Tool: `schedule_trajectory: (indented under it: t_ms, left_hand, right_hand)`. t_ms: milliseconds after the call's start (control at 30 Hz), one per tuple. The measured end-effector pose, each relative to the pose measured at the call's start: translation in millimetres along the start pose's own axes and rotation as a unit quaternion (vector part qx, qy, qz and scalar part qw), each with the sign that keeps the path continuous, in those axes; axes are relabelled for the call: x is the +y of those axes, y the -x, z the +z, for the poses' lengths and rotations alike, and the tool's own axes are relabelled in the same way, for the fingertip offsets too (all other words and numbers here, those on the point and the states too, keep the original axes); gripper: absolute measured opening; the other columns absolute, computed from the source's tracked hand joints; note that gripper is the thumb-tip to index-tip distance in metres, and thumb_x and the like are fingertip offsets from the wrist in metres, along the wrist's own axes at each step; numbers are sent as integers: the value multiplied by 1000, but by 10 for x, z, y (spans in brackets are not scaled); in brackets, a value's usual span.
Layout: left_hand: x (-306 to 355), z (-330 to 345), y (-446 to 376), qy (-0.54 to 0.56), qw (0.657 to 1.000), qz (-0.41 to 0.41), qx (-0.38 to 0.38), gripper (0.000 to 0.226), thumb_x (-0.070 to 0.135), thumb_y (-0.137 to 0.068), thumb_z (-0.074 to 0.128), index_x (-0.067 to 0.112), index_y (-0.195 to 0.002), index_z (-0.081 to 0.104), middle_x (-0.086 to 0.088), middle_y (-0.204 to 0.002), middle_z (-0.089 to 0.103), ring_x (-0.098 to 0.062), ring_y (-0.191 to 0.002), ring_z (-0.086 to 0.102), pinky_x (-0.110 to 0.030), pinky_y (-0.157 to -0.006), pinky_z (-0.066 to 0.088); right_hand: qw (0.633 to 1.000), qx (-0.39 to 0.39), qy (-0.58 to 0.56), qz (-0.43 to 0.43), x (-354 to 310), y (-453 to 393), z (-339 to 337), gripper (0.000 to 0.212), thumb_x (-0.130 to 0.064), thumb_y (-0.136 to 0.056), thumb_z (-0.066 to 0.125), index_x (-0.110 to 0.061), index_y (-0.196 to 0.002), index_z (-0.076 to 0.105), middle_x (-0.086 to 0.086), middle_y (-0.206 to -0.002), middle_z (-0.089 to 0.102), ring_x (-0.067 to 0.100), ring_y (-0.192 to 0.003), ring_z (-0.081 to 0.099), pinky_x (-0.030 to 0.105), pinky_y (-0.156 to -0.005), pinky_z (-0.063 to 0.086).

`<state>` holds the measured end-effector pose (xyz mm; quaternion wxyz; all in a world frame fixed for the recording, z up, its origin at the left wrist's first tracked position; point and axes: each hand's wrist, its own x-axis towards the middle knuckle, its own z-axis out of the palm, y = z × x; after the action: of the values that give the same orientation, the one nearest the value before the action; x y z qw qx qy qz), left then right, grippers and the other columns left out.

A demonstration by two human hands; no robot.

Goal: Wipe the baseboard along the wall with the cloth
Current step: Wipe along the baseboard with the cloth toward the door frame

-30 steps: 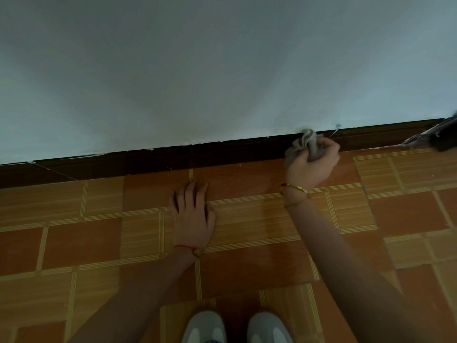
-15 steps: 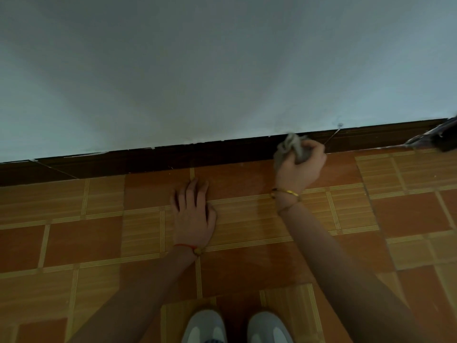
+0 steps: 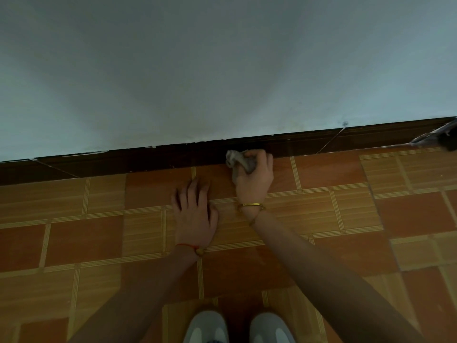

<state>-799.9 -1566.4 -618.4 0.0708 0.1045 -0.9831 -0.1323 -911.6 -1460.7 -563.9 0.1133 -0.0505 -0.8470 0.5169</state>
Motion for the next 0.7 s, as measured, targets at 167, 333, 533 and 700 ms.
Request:
schedule_trajectory:
  t_ms: [167,333,533,700]
  left_hand:
    - [-8,1,2,9,1000,-4,-7,52,29,-95,42,11,-143,49,-16,-148,45,-38,-135,44,-61,-115,24]
    - [18,4,3,8,1000,-11,-7,52,28,-94,43,11,-143,49,-16,-148,45,-38,-135,43,-62,-117,22]
    - [-9,14,2,1,1000,1,-3,52,30,-94,42,10,-142,49,-17,-147,45,-39,-134,43,-62,-116,23]
    - [-11,14,-7,13,1000,-1,1,51,29,-95,43,10,-142,50,-17,-146,46,-38,-134,44,-61,-117,22]
  right_hand:
    - [975,167,44,141,236,-420,-416,33,9,-74,65,-5,-103,58,13,-116,53,24,-106,55,5,-77,32]
    - [989,100,52,97,288,-399,-436,30,6,-73,65,-5,-100,57,14,-109,56,16,-93,53,1,-70,32]
    - [997,-70,5,-26,7,69,97,33,10,-66,68,-7,-93,60,9,-97,54,7,-82,49,-1,-70,35]
    - [993,100,8,69,107,-244,-286,28,3,-72,67,-7,-97,60,10,-103,57,9,-90,50,6,-76,34]
